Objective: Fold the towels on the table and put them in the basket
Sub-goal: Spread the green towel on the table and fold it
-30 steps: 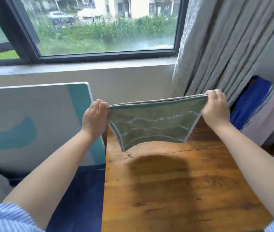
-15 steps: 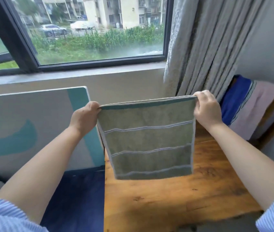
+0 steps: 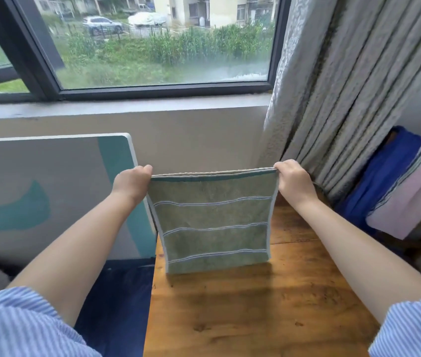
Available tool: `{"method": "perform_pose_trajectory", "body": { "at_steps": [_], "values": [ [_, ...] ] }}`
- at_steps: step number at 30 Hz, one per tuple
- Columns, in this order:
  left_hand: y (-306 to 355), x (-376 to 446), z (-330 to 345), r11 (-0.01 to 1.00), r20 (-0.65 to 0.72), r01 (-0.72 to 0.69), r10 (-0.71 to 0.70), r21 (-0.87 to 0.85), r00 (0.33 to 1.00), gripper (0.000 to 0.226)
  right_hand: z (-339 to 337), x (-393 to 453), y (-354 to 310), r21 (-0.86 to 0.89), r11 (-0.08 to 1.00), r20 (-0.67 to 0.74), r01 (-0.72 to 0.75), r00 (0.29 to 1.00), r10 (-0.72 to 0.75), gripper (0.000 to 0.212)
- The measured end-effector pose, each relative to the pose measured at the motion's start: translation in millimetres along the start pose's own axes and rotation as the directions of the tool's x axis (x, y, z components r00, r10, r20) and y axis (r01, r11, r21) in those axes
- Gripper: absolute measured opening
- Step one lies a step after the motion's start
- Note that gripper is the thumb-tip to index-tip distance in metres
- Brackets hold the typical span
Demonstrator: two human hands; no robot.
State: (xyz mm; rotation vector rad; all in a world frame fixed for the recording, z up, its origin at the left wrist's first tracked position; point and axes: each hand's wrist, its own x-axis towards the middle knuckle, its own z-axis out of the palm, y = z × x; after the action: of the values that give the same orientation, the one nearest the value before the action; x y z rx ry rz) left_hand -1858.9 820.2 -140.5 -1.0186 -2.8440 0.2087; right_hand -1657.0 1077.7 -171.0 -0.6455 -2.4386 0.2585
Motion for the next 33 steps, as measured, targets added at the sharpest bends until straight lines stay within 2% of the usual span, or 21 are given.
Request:
{"method": "perform_pose_trajectory", "body": {
  "at_steps": [5, 7, 9, 11, 12, 14, 15, 16, 18, 20, 22, 26, 31, 33],
  "values": [
    [-3.4, 22.2, 1.2, 0.978, -0.200, 0.103, -0.139, -0.184, 0.970, 0.024, 15.2, 38.4, 10.1, 0.068, 0.991, -0.202, 0.116, 0.974, -0.100, 0.025],
    [-7.5, 23.8, 10.8, 0.966, -0.310, 0.078, -0.155, -0.247, 0.938, 0.023, 19.8, 42.4, 12.7, 0.057, 0.987, -0.236, 0.150, 0.963, -0.132, 0.025],
    [-11.4, 15.7, 24.1, 0.978, -0.351, -0.006, -0.070, -0.209, 0.934, 0.022, 23.7, 35.0, 14.9, 0.046, 0.980, -0.244, 0.193, 0.953, -0.177, 0.023],
    [-12.6, 2.2, 41.5, 0.992, -0.356, -0.101, 0.066, -0.081, 0.932, 0.032, 27.2, 16.2, 18.5, 0.037, 0.974, -0.199, 0.222, 0.957, -0.210, 0.021],
    [-11.5, -4.8, 47.3, 0.990, -0.323, -0.142, 0.131, -0.009, 0.937, 0.035, 29.5, 6.5, 22.3, 0.020, 0.970, -0.165, 0.241, 0.958, -0.234, 0.024],
    [-4.4, -24.3, 64.5, 0.983, -0.055, -0.172, 0.176, 0.067, 0.983, 0.026, 39.0, -24.5, 32.5, -0.014, 0.958, -0.067, 0.286, 0.956, -0.286, 0.027],
    [0.3, -33.4, 74.7, 0.978, 0.114, -0.187, 0.176, 0.093, 0.978, 0.025, 42.8, -41.4, 37.0, -0.023, 0.953, -0.001, 0.304, 0.953, -0.304, 0.026],
    [4.4, -43.0, 83.8, 0.974, 0.231, -0.204, 0.176, 0.102, 0.957, 0.027, 48.2, -59.4, 41.9, -0.035, 0.947, 0.055, 0.318, 0.947, -0.316, 0.023],
    [12.7, -62.9, 103.0, 0.960, 0.339, -0.271, 0.231, 0.075, 0.912, 0.028, 58.4, -97.4, 48.8, -0.077, 0.947, 0.183, 0.313, 0.938, -0.295, 0.009],
    [19.7, -82.9, 127.6, 0.941, 0.432, -0.338, 0.294, 0.028, 0.853, 0.026, 68.7, -137.1, 54.1, -0.111, 0.953, 0.358, 0.280, 0.906, -0.225, 0.025],
    [24.9, -99.5, 146.7, 0.921, 0.525, -0.389, 0.337, -0.011, 0.782, 0.023, 73.6, -171.0, 55.1, -0.136, 0.954, 0.517, 0.266, 0.841, -0.161, 0.034],
    [33.3, -129.3, 171.3, 0.877, 0.616, -0.479, 0.397, -0.036, 0.681, 0.012, 71.8, -219.3, 44.7, -0.166, 0.936, 0.702, 0.311, 0.704, -0.109, 0.044],
    [38.5, -165.5, 203.0, 0.835, 0.636, -0.549, 0.445, -0.040, 0.630, 0.020, 75.8, -261.7, 28.9, -0.185, 0.916, 0.701, 0.357, 0.701, -0.131, 0.059],
    [38.8, -180.4, 213.2, 0.826, 0.622, -0.562, 0.465, -0.049, 0.630, 0.025, 81.4, -277.4, 24.9, -0.204, 0.906, 0.713, 0.370, 0.691, -0.121, 0.055]
  ]
}}
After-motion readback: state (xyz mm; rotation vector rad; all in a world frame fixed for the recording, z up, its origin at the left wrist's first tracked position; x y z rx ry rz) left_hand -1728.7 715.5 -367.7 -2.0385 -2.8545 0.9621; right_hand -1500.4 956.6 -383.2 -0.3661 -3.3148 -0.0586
